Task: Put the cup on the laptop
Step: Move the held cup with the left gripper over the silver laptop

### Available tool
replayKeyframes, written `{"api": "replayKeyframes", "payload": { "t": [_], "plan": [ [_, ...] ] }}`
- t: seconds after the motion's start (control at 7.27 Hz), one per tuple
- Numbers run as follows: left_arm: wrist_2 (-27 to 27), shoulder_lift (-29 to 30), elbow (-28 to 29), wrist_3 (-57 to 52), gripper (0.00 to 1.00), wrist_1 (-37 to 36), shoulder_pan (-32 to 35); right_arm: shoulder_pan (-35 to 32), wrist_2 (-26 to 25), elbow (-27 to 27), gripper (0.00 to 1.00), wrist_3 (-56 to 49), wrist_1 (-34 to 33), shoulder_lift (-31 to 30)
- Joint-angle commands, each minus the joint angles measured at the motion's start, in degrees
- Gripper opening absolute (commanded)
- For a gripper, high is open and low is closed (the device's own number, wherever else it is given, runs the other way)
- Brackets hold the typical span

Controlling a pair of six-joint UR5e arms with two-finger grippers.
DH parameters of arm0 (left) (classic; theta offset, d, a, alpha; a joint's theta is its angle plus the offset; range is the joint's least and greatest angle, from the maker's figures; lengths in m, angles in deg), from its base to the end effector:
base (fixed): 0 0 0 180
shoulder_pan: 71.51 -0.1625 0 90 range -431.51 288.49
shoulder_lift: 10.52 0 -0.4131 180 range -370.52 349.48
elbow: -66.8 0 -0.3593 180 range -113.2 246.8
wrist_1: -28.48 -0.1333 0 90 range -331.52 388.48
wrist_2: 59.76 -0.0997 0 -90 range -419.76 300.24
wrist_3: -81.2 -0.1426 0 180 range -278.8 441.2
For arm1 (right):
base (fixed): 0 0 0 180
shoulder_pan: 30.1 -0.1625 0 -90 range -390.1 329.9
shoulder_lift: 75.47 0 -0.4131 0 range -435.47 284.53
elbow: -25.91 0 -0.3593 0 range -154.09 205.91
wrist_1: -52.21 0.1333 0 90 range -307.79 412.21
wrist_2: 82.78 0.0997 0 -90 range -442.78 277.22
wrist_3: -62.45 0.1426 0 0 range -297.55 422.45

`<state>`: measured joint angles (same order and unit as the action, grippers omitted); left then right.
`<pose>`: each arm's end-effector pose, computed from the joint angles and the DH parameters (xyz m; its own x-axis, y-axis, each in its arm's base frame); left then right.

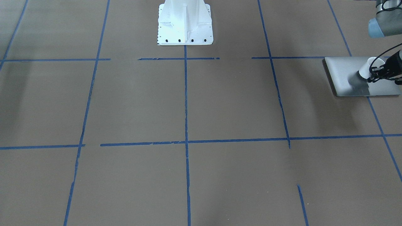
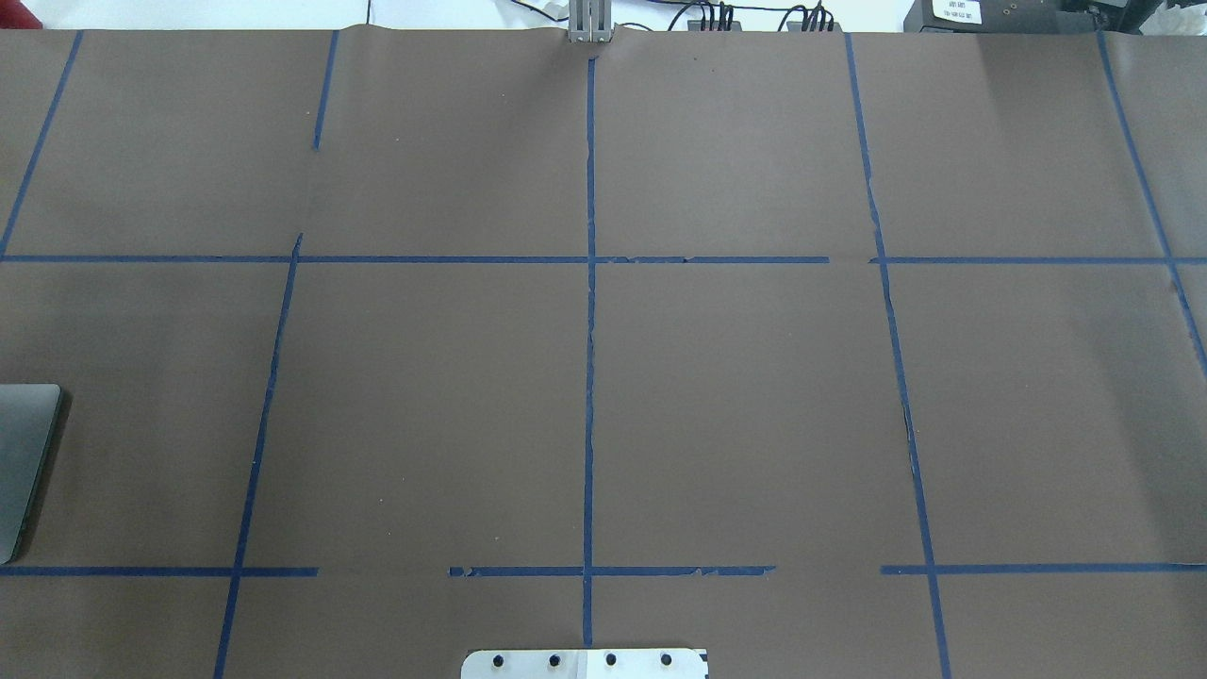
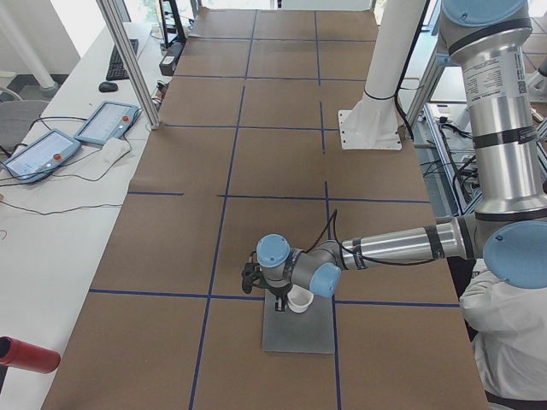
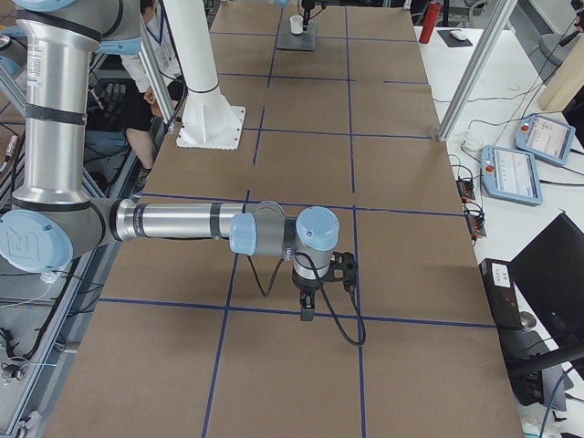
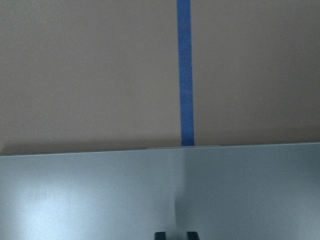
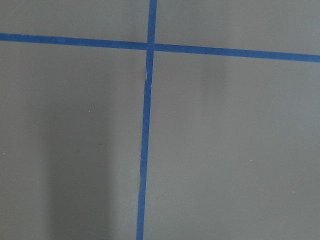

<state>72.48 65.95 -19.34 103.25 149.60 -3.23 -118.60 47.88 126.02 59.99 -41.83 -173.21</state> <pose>0.1015 -0.3559 0.7504 0.7177 0.0525 -0.6944 -0.0972 0.9949 -0.0252 0.0299 -0.4008 0.6680 0.7570 -0.0438 0.6519 0.0587 0.9983 -0.0012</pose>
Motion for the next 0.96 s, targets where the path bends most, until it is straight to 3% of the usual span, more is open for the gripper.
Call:
{"api": "replayKeyframes", "payload": {
  "t": [0.0,0.41,0.55,0.83],
  "plan": [
    [0.04,0.00,0.10,0.00,0.36,-0.09,-0.51,0.00,0.03,0.00,1.00,0.00,0.00,0.00],
    [0.04,0.08,0.01,-0.17,0.93,-0.01,-0.60,0.00,0.03,0.00,1.00,0.00,0.00,0.00],
    [0.12,0.08,-0.43,-0.61,0.99,-0.61,-0.52,0.00,0.03,0.00,1.00,0.00,0.00,0.00],
    [3.53,-0.27,-2.70,-5.49,0.99,-0.97,0.18,0.00,0.03,0.00,1.00,0.00,0.00,0.00]
  ]
}}
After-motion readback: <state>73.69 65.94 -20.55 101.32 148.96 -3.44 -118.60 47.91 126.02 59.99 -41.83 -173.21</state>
